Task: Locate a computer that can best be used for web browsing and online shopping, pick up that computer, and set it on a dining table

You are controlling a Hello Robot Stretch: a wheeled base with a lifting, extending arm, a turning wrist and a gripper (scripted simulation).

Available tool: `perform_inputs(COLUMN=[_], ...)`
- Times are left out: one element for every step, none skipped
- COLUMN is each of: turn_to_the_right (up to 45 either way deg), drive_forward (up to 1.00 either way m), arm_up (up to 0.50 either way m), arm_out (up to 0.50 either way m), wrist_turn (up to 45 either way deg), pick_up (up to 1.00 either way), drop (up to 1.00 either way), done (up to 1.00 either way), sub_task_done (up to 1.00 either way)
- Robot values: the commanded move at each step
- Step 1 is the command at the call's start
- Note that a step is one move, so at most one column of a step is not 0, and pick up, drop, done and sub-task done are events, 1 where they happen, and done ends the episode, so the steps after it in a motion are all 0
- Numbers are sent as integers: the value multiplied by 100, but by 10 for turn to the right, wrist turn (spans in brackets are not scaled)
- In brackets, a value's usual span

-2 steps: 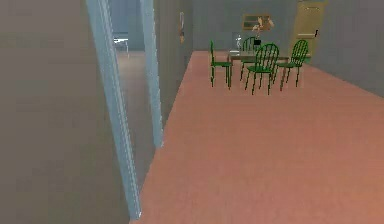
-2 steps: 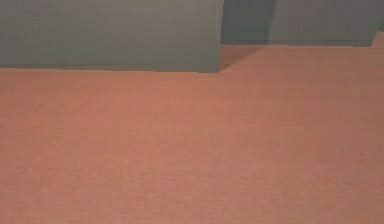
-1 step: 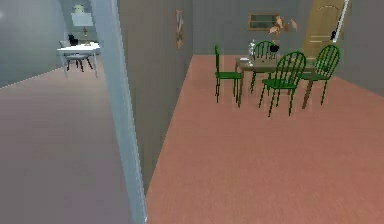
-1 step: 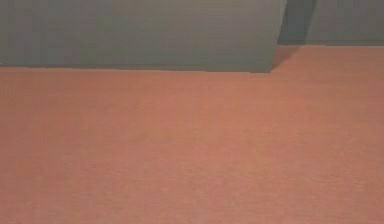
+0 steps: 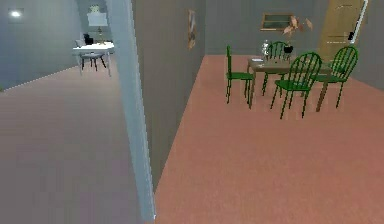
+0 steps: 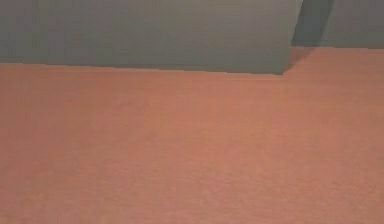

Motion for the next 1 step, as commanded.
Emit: perform_inputs(turn_to_the_right=[0], drive_forward=[25], arm_up=[0], arm_out=[0], wrist_turn=[0], pick_up=[0], drop=[0], done=[0], sub_task_done=[0])
